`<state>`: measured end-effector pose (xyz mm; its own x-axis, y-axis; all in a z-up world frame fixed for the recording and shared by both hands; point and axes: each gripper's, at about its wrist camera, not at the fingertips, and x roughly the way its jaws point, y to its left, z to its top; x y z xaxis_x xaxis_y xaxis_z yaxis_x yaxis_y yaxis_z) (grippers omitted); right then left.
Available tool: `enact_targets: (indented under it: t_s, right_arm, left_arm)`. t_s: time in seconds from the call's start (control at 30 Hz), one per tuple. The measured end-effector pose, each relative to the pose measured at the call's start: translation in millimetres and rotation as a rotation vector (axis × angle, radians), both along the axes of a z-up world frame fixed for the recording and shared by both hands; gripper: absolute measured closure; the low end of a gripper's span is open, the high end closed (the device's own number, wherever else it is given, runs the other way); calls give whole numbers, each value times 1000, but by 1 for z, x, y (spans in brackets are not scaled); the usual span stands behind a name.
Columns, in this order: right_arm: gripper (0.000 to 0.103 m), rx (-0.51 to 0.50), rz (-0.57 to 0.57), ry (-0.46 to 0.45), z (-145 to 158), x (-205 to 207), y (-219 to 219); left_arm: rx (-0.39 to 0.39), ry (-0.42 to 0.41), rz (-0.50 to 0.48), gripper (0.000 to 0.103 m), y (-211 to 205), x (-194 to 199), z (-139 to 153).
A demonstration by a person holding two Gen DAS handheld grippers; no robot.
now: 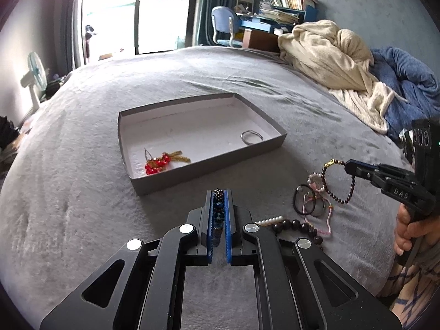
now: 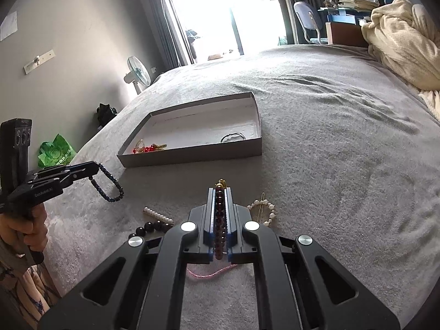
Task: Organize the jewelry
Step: 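Carry both bracelets into the grey tray and open both tools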
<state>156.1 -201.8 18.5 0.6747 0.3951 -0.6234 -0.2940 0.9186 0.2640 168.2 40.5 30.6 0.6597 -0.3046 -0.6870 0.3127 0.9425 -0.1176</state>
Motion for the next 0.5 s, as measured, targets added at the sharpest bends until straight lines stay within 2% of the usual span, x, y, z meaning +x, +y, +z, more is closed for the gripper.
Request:
enact_targets:
  t_s: [0.5]
  right_arm:
    - [97, 2, 20, -31, 24, 22, 5]
  left_arm:
    - [-38, -6, 53, 96, 18, 15, 14]
